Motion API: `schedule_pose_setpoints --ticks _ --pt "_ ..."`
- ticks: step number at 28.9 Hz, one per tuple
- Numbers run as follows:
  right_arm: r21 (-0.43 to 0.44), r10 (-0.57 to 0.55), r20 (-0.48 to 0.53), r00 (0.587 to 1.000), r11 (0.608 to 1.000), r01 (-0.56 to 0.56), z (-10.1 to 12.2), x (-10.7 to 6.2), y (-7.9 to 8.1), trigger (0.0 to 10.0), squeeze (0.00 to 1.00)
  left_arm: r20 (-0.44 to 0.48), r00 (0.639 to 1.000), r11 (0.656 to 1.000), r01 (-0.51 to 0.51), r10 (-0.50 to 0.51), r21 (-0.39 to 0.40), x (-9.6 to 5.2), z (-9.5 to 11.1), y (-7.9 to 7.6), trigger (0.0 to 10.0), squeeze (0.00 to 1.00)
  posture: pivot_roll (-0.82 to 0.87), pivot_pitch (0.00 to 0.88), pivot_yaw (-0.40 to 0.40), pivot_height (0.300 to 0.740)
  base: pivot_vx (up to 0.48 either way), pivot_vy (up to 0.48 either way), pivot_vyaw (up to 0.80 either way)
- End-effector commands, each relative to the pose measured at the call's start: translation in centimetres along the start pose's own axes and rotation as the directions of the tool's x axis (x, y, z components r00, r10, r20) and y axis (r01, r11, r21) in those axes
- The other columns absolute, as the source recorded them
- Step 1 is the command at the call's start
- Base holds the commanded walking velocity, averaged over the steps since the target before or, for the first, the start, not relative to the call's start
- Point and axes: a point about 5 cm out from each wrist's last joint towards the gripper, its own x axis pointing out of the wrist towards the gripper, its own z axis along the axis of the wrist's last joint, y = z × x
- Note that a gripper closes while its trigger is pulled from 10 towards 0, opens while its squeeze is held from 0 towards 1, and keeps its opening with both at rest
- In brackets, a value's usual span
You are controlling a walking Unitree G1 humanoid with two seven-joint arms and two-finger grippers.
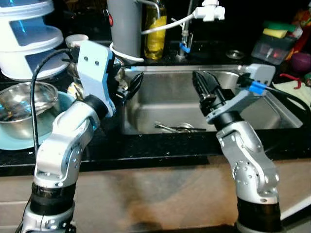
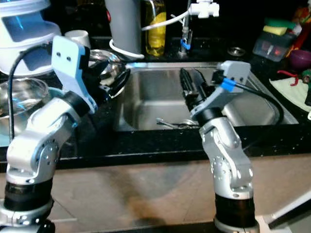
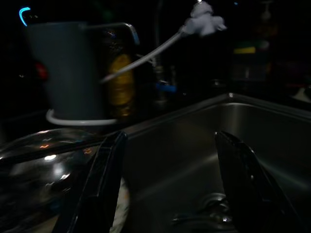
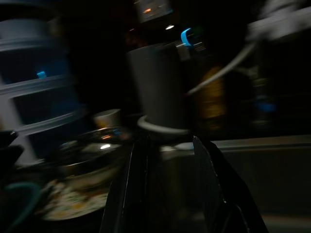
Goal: Kitchen organization
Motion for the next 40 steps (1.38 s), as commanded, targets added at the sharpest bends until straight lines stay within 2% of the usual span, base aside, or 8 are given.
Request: schedule_pose_setpoints --ticks 1,30,34,40 --pt "0.011 0.011 -0.006 1.0 1.0 -0.011 0.0 0.0 0.2 10.0 0.0 0.019 1.0 1.0 0.014 -0.014 0.008 0.0 0.7 -0.1 10.0 0.0 -0.03 0.131 -0.031 0.74 0.0 0.48 0.0" --pt "0.016 0.007 -0.004 1.0 1.0 -0.007 0.1 0.1 0.3 10.0 0.0 0.024 1.0 1.0 -0.002 0.002 0.028 0.1 1.4 0.5 10.0 0.0 -0.02 0.139 -0.03 0.74 0.0 0.48 0.0" --pt "0.017 0.006 -0.003 1.0 1.0 -0.006 0.2 0.0 0.2 10.0 0.0 -0.022 1.0 0.998 -0.014 0.015 0.065 0.1 1.2 0.8 10.0 0.0 -0.02 0.139 -0.028 0.74 0.0 0.0 0.0" --pt "0.017 0.002 -0.002 1.0 1.0 -0.002 0.2 -0.1 0.2 10.0 0.0 -0.056 0.997 0.996 -0.051 0.055 0.08 0.2 0.7 1.4 10.0 0.0 -0.02 0.141 -0.025 0.74 0.0 -0.48 0.0"
